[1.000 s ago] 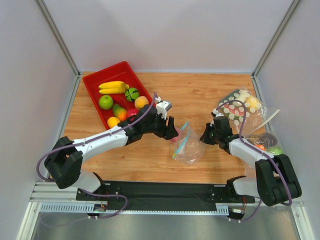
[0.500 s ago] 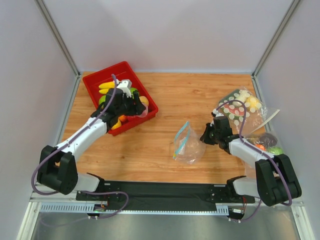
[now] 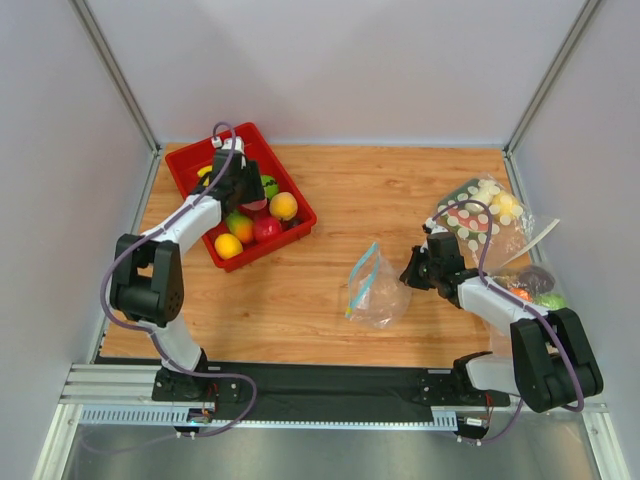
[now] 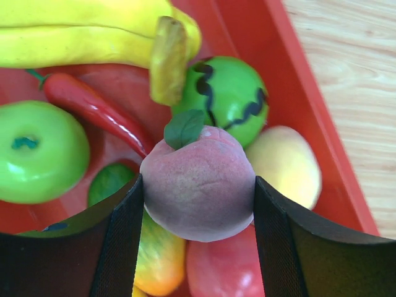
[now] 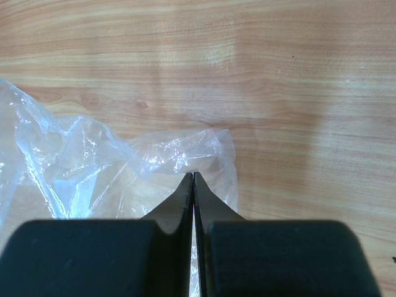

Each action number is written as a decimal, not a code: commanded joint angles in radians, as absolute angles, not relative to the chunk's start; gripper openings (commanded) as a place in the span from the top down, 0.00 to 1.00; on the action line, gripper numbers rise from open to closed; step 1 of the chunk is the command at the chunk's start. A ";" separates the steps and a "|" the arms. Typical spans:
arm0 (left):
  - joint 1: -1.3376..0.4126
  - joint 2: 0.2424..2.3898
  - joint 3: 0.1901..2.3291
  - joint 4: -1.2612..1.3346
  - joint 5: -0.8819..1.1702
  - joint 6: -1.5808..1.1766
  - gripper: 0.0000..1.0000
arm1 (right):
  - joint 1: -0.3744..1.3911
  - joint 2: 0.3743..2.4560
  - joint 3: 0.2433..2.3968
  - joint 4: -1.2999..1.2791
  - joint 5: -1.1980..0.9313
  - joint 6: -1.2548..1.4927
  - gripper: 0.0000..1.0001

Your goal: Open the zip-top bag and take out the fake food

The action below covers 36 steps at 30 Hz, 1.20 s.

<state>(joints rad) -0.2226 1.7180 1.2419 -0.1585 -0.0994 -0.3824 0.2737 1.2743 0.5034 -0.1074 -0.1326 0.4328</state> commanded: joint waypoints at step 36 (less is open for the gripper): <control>-0.193 1.425 1.221 -0.466 0.026 -0.356 0.01 | 0.275 1.161 0.514 -0.123 -0.140 0.431 0.96</control>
<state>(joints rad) -0.1883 1.4704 1.2098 -0.3626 -0.0330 -0.3485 0.2737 1.2106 0.4877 -0.1169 -0.1333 0.4324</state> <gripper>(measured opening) 0.992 0.036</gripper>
